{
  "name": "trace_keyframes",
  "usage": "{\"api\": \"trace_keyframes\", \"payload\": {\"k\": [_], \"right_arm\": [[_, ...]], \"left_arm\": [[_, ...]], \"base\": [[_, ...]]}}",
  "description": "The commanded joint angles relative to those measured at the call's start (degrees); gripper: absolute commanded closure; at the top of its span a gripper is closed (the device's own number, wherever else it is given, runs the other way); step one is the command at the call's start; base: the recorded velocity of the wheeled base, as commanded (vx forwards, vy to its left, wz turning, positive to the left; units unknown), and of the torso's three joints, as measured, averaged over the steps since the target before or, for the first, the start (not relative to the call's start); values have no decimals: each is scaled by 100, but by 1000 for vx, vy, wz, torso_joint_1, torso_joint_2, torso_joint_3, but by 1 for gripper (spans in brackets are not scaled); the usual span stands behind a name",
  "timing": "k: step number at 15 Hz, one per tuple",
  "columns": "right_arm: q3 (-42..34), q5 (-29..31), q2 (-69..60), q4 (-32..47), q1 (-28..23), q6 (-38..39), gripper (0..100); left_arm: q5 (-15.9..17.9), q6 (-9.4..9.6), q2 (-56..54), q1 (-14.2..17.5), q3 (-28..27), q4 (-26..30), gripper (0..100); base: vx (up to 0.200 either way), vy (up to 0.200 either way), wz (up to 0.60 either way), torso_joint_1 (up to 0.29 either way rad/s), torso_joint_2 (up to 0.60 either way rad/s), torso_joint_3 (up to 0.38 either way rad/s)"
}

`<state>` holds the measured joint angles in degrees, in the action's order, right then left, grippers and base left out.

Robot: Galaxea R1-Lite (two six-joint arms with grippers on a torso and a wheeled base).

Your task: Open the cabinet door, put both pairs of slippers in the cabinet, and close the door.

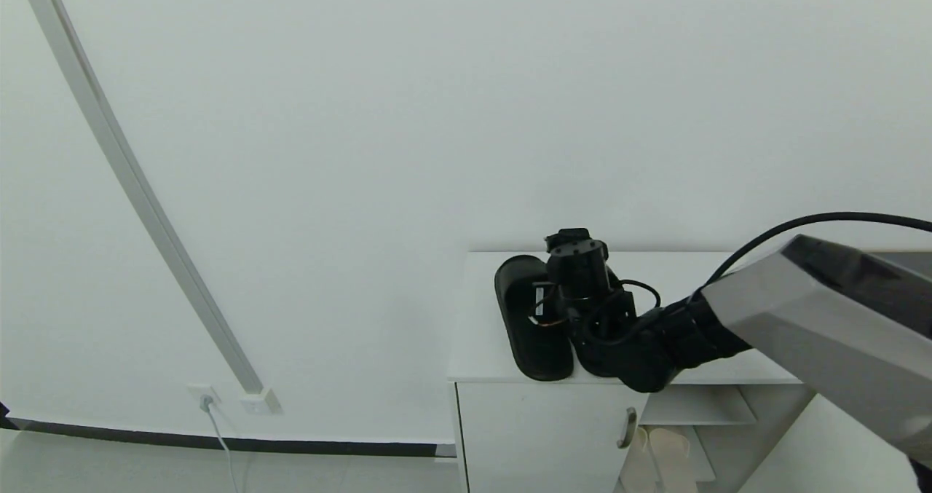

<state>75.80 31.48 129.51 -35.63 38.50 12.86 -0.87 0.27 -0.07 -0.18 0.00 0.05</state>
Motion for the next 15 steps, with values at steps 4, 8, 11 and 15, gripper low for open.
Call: {"api": "trace_keyframes", "payload": {"k": [4, 8, 11, 15], "right_arm": [[-2342, -748, -2211, -154, 457, 6, 100], [-2975, -801, -2571, -409, 782, 85, 100], [-3054, -906, -2607, -445, 808, 111, 100], [-3159, -933, -2747, -453, 808, 94, 100]], "left_arm": [[-10, -9, 7, 1, 0, 4, 100], [-1, -9, 7, 1, 0, 4, 100], [-1, -9, 7, 1, 0, 4, 100], [-1, -9, 7, 1, 0, 4, 100]], "base": [[0, 0, 0, 0, 0, 0], [0, 0, 0, 0, 0, 0], [0, 0, 0, 0, 0, 0], [0, 0, 0, 0, 0, 0]]}}
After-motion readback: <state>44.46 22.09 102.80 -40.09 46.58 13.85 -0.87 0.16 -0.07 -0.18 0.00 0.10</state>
